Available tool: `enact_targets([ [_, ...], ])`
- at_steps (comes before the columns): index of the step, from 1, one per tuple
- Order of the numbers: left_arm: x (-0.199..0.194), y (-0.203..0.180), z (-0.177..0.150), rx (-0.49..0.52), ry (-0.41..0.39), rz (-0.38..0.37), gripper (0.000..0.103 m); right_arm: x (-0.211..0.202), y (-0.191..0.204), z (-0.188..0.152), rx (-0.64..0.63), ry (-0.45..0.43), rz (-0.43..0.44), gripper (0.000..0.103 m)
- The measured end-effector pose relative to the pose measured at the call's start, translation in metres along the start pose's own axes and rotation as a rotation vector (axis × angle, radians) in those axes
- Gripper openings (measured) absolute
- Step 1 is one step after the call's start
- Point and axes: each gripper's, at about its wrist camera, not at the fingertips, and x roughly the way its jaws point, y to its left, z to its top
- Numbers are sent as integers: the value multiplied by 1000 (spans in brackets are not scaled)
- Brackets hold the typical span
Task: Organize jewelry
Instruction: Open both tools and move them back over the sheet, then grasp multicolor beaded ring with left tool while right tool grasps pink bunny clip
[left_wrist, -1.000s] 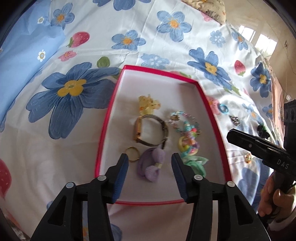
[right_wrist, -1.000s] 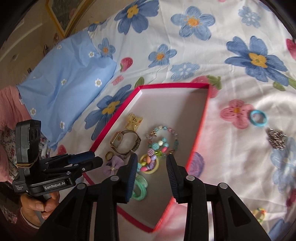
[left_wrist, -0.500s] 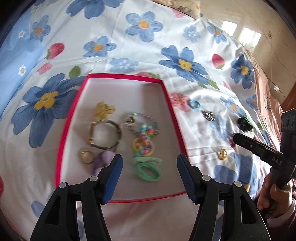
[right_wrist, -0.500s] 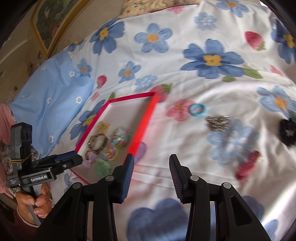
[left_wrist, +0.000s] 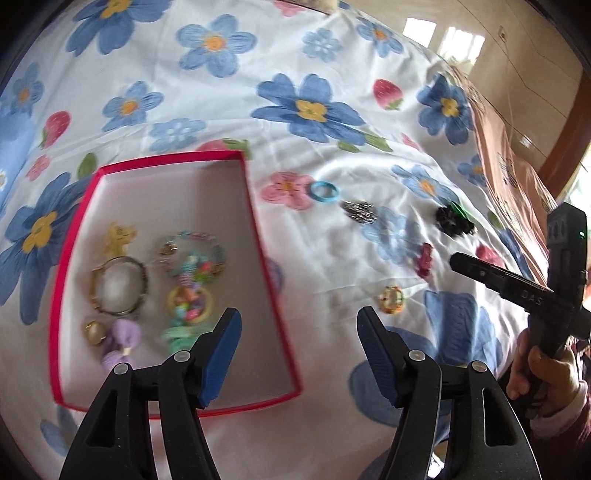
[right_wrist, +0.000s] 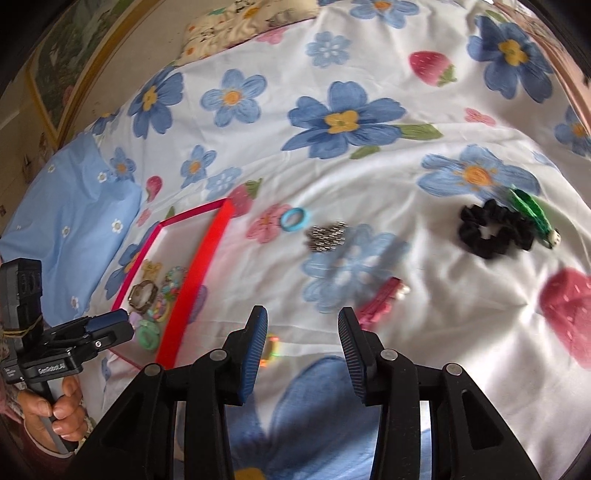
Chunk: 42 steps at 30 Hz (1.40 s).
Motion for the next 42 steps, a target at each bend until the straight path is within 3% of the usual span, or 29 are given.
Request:
enact_targets([
  [10,48,-40,10,76,73,-57,66,13,-34,0,51,36,-40,42],
  [24,112,-69,19,110,146,-88,64,42,-46,1,66,100,-49,42],
  [26,120,-70,19,116,154,-83,57,46,-47,1,63,105,-51,42],
  [30,127,-73,17,142,149,-62,30,51,-45,4,51,103,-56,42],
  [31,127,-73,17,143,150,-70,21,52,-43,4,43,103,-59,42],
  [34,128,-71,18,136,154,-90,9,55,-41,5,33,98,-64,34],
  [42,117,-62,16,108,142,-109,5,52,-34,5,28,83,-39,34],
])
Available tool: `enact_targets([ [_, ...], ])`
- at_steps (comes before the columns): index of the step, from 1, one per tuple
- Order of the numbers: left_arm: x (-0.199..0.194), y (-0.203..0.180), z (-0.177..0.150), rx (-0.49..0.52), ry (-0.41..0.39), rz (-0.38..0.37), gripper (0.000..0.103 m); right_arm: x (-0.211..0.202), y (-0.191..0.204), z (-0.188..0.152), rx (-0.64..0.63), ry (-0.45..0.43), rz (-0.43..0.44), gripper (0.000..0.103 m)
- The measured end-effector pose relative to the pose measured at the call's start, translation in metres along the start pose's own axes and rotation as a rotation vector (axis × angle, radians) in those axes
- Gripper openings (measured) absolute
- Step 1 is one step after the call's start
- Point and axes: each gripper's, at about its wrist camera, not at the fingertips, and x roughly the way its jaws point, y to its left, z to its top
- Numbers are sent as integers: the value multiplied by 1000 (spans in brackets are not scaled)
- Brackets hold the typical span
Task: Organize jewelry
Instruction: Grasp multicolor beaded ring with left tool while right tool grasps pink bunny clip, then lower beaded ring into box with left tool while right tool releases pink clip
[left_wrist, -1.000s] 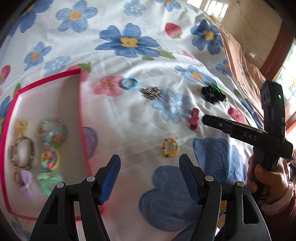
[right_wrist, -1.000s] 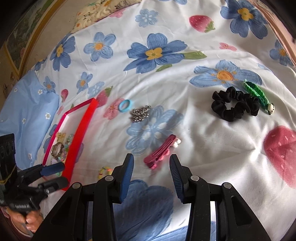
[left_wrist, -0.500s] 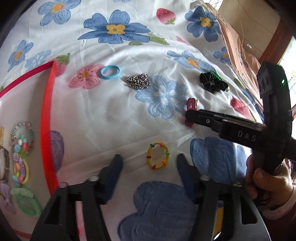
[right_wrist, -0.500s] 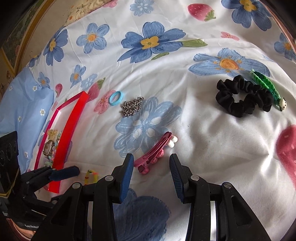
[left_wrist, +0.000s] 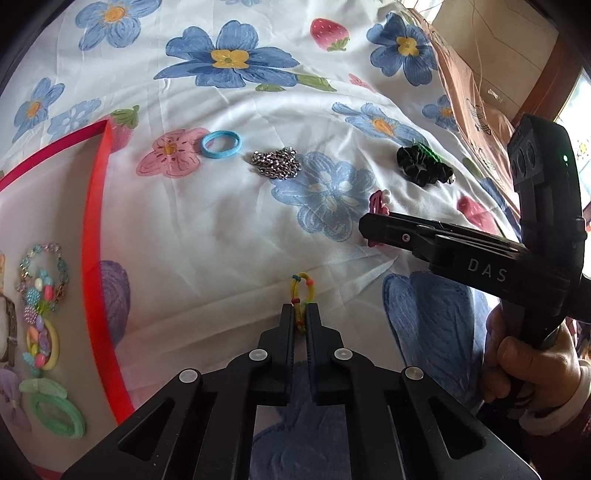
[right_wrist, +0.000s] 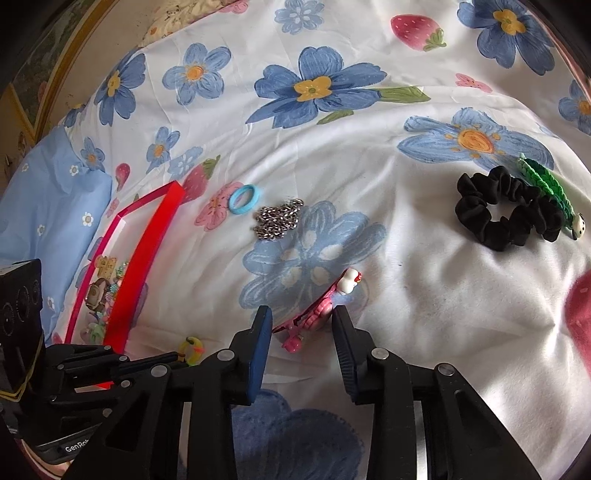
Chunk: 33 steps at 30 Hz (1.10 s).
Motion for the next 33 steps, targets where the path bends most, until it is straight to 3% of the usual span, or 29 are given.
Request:
enact_targets([
  [20,-103,46,-42,-135,-157,43,4,-21,71,-11,-102,-19,141,34],
  [33,-149,87,-80,-264,-201,103,4,-15,122,-17,-182,1,208,34],
])
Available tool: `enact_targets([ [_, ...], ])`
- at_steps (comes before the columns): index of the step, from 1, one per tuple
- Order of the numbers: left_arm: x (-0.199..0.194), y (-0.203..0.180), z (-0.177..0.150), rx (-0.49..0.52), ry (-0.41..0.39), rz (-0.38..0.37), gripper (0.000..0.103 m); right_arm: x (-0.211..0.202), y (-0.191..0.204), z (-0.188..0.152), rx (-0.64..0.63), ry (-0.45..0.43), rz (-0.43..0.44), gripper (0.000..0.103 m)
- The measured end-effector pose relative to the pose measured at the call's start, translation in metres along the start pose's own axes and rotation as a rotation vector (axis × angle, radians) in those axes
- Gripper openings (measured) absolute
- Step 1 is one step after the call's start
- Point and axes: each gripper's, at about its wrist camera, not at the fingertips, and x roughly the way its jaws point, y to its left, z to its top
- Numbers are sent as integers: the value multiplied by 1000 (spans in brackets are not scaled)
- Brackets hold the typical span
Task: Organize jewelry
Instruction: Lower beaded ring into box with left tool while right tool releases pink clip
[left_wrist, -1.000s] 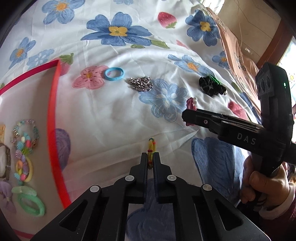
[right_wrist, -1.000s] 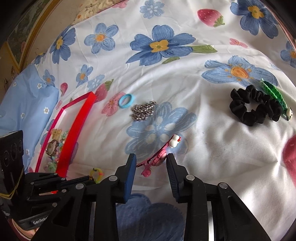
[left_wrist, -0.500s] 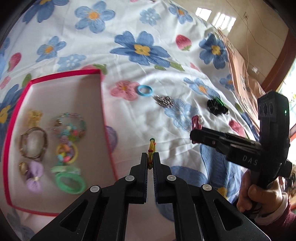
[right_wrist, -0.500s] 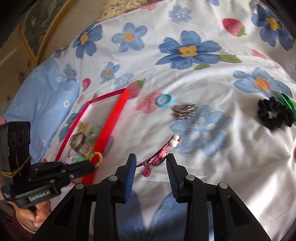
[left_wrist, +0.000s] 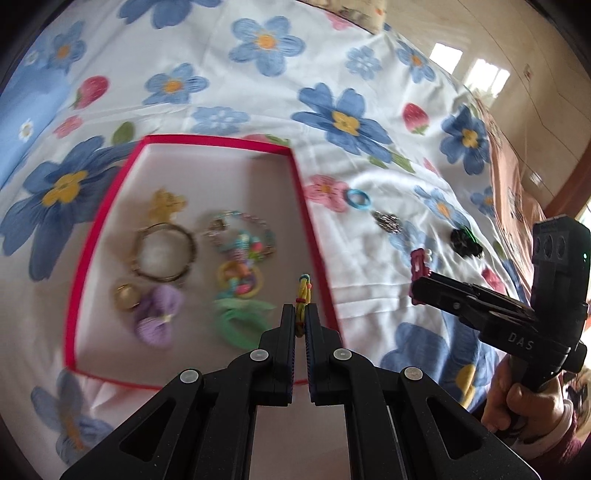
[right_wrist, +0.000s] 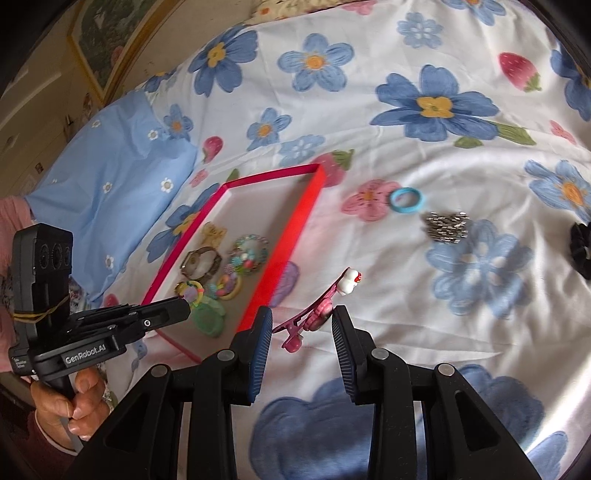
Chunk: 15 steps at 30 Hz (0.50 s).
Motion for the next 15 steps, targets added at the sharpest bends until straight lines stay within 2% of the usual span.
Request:
enact_targets([
  [15,-30,48,-14,-104,-21,59,4,25,55,0,-87,37,78,34],
])
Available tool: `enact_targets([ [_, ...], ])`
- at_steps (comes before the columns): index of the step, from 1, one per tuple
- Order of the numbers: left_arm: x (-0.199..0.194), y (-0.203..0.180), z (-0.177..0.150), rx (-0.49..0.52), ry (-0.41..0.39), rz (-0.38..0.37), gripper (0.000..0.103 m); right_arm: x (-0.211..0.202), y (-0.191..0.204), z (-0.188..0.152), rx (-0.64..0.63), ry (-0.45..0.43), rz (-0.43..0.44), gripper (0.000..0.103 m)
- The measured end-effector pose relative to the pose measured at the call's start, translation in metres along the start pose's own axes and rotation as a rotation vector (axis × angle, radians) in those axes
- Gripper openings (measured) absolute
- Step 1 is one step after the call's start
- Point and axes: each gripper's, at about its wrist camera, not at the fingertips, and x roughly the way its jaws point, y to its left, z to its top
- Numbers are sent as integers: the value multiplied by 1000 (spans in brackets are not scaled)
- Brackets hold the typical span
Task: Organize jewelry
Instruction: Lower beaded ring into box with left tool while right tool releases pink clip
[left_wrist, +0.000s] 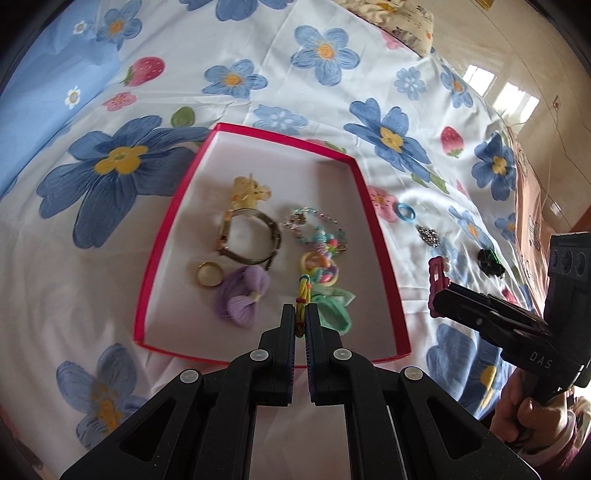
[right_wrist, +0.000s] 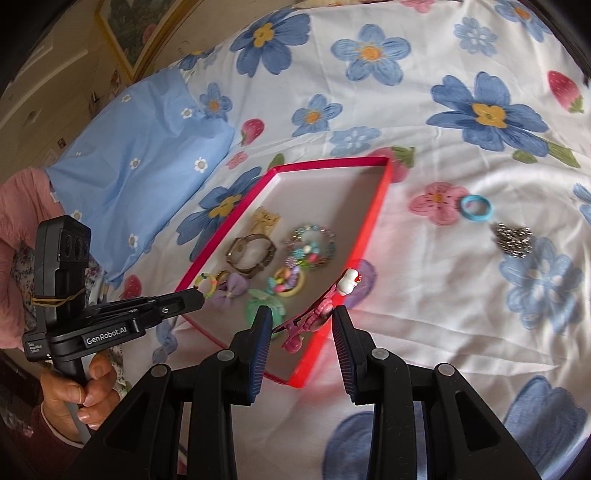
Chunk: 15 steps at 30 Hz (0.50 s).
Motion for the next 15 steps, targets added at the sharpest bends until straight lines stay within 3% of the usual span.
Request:
enact_targets([
  [15,2,17,0,-38,1,8,4,16,19,2,-29,28,26,34],
])
